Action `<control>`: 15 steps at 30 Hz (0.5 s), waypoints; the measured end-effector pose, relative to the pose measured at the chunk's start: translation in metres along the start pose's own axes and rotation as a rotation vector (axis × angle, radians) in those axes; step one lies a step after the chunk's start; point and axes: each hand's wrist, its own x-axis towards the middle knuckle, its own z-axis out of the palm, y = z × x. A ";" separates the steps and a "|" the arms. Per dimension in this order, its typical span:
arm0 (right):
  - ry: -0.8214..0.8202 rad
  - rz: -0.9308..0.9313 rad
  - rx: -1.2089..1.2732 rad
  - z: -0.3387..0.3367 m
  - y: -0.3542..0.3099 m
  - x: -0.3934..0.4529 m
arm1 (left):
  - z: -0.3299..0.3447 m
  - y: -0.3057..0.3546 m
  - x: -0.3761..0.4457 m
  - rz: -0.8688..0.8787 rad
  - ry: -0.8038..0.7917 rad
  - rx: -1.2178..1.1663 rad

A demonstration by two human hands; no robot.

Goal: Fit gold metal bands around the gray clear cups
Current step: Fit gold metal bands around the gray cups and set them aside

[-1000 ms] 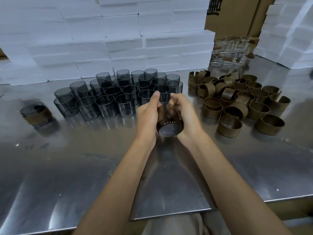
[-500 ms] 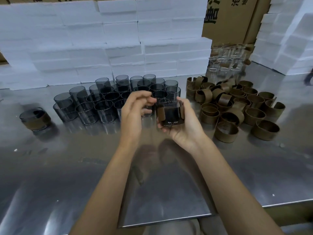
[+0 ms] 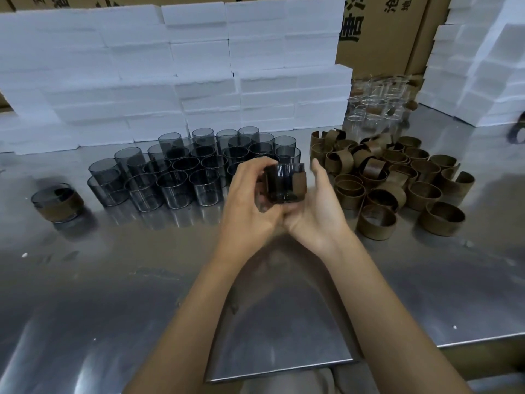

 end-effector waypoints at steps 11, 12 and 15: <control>0.141 -0.253 -0.228 0.011 0.002 -0.002 | -0.001 -0.005 0.003 -0.205 0.019 -0.175; 0.167 -0.291 -0.281 0.013 0.005 -0.002 | -0.001 -0.005 0.004 -0.218 0.035 -0.207; 0.178 -0.339 -0.321 0.013 0.008 0.000 | -0.002 -0.007 0.006 -0.312 0.037 -0.408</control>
